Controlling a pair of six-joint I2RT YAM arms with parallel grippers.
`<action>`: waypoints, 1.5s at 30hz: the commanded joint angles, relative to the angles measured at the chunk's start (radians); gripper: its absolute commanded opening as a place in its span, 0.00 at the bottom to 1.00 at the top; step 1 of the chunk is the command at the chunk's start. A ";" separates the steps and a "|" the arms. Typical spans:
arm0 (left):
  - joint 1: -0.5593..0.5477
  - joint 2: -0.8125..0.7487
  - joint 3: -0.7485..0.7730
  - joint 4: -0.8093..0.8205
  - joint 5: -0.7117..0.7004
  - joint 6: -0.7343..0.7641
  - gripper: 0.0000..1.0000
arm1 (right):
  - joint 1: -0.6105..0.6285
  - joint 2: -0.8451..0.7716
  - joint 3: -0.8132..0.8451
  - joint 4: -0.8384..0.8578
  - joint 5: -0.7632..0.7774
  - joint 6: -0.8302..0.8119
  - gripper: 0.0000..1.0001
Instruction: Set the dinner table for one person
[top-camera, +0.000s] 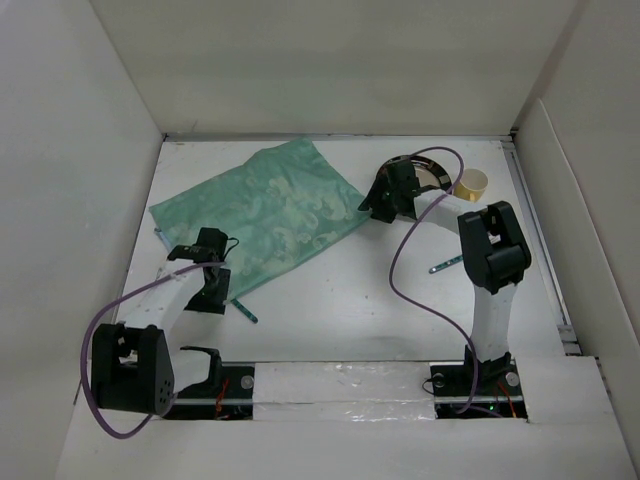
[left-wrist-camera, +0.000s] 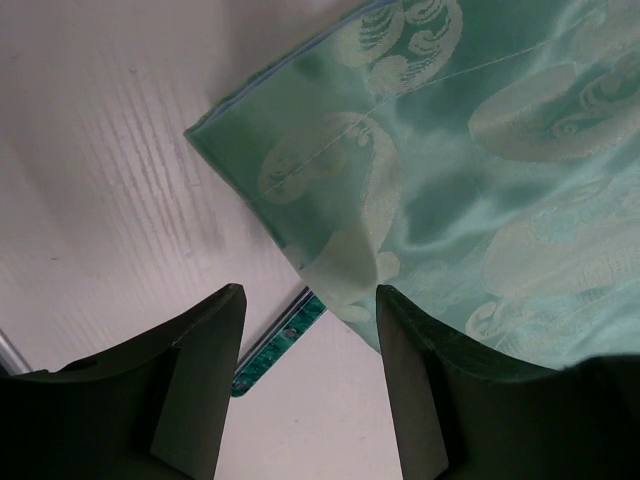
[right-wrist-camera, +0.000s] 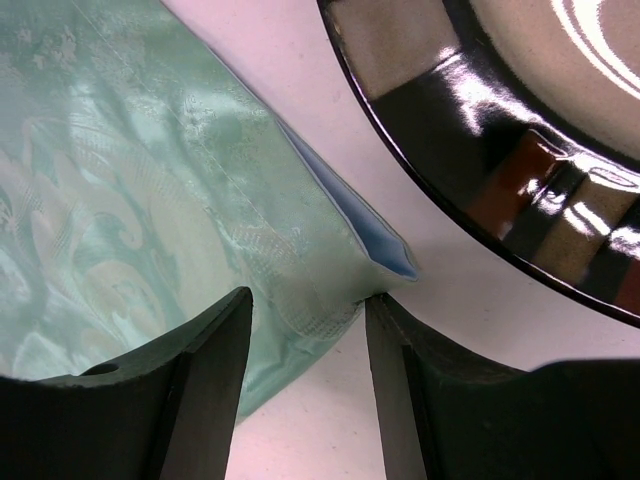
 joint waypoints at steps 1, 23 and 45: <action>0.003 -0.024 -0.044 0.042 -0.062 -0.103 0.51 | 0.008 0.012 0.032 0.013 -0.004 0.014 0.54; -0.024 -0.084 -0.074 0.041 -0.116 -0.132 0.57 | -0.001 -0.002 -0.041 0.005 0.016 0.050 0.53; 0.009 -0.033 0.172 0.150 -0.472 0.350 0.00 | -0.001 -0.106 0.005 -0.014 -0.005 0.006 0.00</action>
